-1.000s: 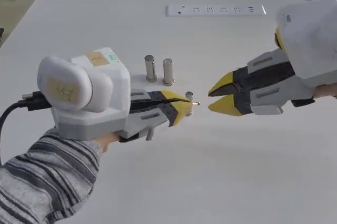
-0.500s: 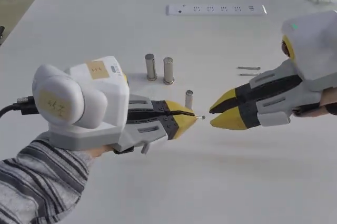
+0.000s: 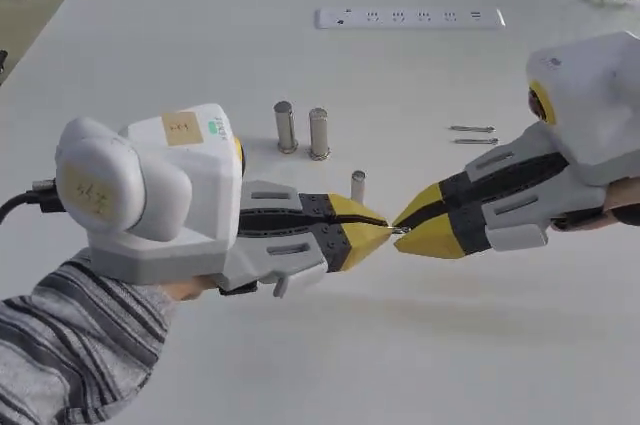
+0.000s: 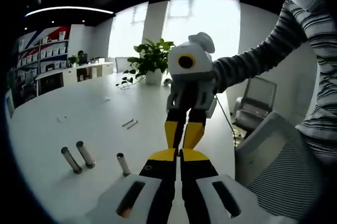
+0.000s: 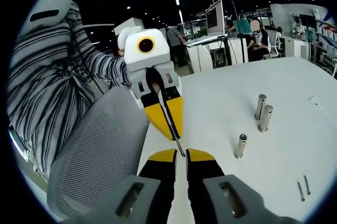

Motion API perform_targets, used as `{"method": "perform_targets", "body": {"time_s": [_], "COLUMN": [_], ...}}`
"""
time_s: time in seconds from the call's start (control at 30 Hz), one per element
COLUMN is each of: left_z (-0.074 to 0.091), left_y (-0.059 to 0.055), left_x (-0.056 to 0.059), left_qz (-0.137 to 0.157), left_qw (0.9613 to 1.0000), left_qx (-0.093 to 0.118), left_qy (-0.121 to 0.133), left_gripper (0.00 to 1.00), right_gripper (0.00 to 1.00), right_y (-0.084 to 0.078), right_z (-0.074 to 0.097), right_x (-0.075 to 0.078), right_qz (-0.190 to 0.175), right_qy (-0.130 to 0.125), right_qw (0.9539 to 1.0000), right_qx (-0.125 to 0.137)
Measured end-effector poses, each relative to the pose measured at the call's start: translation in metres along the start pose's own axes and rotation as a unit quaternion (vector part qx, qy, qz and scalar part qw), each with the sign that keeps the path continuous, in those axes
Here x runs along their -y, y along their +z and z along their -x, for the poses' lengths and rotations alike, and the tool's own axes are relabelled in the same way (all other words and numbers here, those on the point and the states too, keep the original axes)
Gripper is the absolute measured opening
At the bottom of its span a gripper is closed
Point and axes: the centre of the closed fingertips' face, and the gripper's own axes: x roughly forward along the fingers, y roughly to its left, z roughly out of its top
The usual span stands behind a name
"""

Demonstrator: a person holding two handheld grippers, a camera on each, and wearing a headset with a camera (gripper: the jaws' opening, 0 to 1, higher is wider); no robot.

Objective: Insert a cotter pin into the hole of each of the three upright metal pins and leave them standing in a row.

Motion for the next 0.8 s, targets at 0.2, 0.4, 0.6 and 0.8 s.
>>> {"method": "perform_targets", "body": {"time_s": [0.2,0.4,0.6,0.8], "left_z": [0.000,-0.001,-0.003,-0.005], "left_y": [-0.003,-0.004,-0.010,-0.014], "left_x": [0.002,0.003,0.004,0.001], "left_qz": [0.002,0.005,0.007,0.001], "left_qw": [1.0000,1.0000,0.9999,0.9998], "left_qx": [-0.004,-0.003,-0.011,-0.017], "left_qy": [-0.005,-0.006,-0.004,0.007], "left_gripper": [0.00,0.00,0.00,0.00], "right_gripper": [0.00,0.00,0.00,0.00], "right_y": [0.001,0.000,-0.005,-0.008], "right_z": [0.000,0.001,0.000,-0.001], "right_x": [-0.003,-0.006,-0.006,-0.003], "right_qz": [0.014,0.076,0.124,0.147], "right_qy": [0.001,-0.001,-0.001,-0.005], "right_qw": [0.9999,0.9968,0.9908,0.9868], "right_qx": [-0.008,-0.027,-0.053,-0.067]}}
